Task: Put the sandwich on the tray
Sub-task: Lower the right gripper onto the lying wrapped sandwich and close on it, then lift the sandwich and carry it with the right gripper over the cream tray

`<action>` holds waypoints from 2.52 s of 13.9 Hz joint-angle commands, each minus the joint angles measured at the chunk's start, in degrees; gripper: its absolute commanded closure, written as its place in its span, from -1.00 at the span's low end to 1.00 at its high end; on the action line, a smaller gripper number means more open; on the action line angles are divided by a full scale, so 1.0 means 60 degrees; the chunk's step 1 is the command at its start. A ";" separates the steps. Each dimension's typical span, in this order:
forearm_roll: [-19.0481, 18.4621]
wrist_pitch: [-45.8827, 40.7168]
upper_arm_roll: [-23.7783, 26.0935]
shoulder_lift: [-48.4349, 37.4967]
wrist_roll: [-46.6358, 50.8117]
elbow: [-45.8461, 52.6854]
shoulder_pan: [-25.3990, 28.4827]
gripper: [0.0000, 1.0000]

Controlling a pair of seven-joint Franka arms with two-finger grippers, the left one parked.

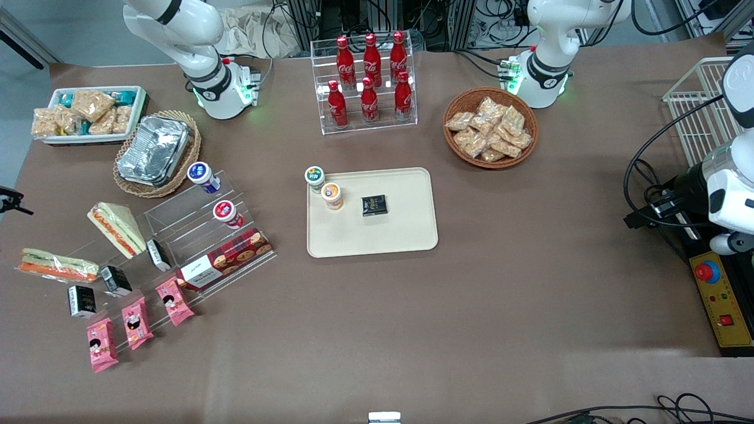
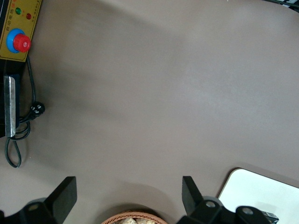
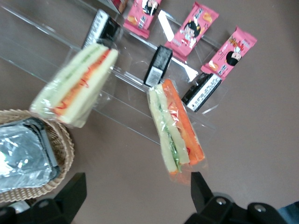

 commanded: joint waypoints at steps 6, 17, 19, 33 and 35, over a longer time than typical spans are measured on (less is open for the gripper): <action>-0.0016 0.1155 0.0074 0.0984 -0.0805 0.0199 -0.0328 -0.98; 0.0290 0.2240 0.0162 0.1936 -0.2009 0.0185 -0.0240 -0.98; 0.0467 0.2240 0.0162 0.2156 -0.2009 0.0170 -0.0299 -0.96; 0.0878 0.0679 0.0162 -0.0286 -0.1906 0.0170 -0.0037 1.00; 0.0878 -0.0159 0.0177 -0.0756 -0.1847 0.0170 0.0533 1.00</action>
